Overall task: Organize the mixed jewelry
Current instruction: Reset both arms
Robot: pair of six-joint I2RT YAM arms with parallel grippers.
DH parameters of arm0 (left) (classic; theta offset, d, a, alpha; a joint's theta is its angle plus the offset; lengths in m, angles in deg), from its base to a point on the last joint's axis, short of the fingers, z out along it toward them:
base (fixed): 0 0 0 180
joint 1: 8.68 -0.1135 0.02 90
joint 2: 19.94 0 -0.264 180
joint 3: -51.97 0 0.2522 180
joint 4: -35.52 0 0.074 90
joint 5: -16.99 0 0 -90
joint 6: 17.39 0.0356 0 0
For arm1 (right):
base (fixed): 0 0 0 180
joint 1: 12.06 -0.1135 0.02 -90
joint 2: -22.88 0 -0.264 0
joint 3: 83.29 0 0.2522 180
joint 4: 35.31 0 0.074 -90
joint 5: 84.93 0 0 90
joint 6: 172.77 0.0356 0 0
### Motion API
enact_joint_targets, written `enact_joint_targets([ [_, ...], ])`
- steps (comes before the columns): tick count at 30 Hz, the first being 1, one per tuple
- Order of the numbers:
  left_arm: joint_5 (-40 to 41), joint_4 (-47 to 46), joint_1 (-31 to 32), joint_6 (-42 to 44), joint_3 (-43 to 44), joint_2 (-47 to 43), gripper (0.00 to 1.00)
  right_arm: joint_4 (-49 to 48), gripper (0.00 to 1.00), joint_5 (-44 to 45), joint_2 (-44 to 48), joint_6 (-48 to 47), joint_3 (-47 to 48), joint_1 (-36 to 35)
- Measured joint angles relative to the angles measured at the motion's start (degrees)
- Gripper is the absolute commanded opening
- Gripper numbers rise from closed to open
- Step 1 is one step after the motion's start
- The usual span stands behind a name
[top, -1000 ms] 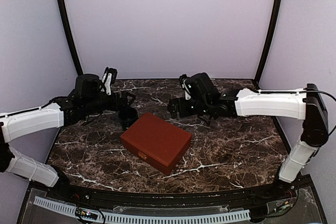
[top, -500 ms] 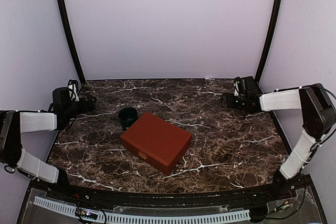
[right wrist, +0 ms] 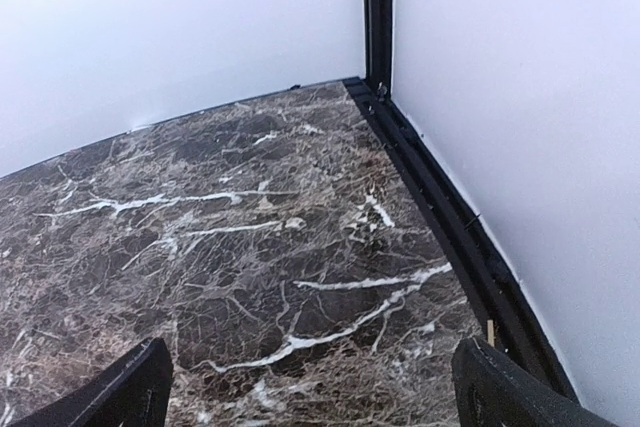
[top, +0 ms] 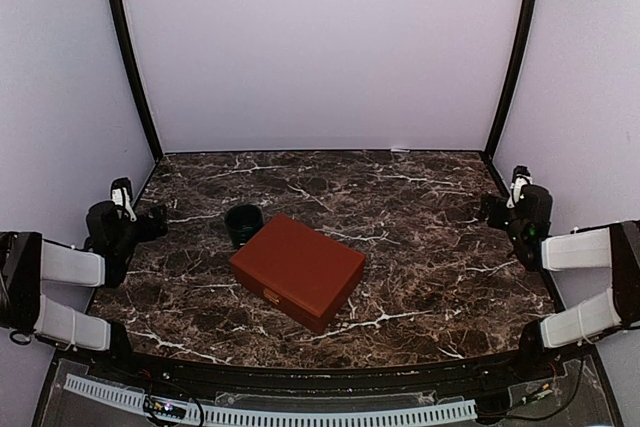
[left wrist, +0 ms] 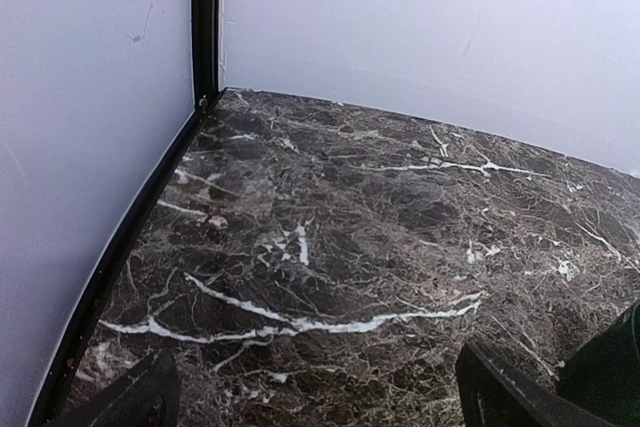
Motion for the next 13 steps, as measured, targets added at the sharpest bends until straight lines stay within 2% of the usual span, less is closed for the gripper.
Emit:
enact_joint_targets([
  [5, -1.6, -6.38, 0.0, 1.29, -0.52, 4.09, 0.99, -12.35, 0.99, 1.53, -3.58, -2.97, -5.05, 0.02],
  [13, -4.24, -9.53, 0.0, 2.47, -0.59, 4.66, 0.99, -22.05, 0.99, 2.82, -6.08, -5.6, -5.88, 0.02],
])
